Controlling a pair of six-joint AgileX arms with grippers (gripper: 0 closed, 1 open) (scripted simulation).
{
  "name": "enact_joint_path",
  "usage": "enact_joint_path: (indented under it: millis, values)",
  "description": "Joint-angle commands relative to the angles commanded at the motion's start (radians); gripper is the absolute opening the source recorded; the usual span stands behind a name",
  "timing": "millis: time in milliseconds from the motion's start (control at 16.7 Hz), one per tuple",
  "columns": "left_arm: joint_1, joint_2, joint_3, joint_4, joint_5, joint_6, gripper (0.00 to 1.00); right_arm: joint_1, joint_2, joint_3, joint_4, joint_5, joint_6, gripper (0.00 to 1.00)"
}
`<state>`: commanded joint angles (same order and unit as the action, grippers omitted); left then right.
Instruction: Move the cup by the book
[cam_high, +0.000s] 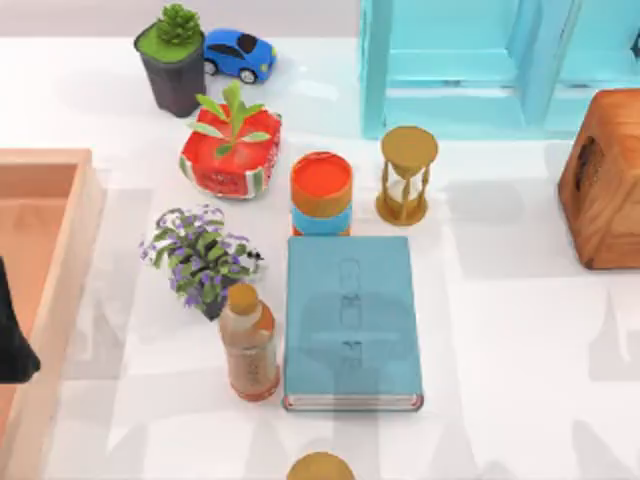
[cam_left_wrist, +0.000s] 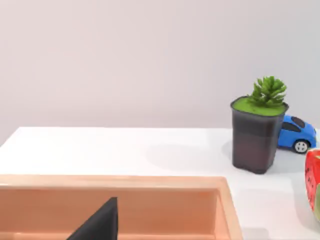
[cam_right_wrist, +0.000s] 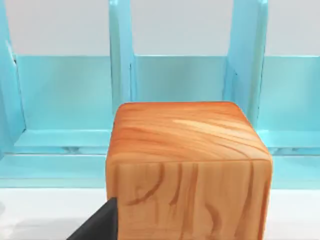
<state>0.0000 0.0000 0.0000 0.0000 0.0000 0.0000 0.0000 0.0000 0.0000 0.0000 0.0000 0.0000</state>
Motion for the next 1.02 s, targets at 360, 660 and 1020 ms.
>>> enact_joint_path:
  millis: [360,660,1020]
  values:
    - [0.0,0.0,0.0,0.0,0.0,0.0,1.0,0.008,0.086,0.077,-0.089,-0.014,-0.1,1.0]
    - [0.0,0.0,0.0,0.0,0.0,0.0,1.0,0.002,0.316,0.254,-0.362,-0.016,-0.435,1.0]
    - [0.0,0.0,0.0,0.0,0.0,0.0,1.0,-0.03,0.555,0.449,-0.639,-0.001,-0.77,1.0]
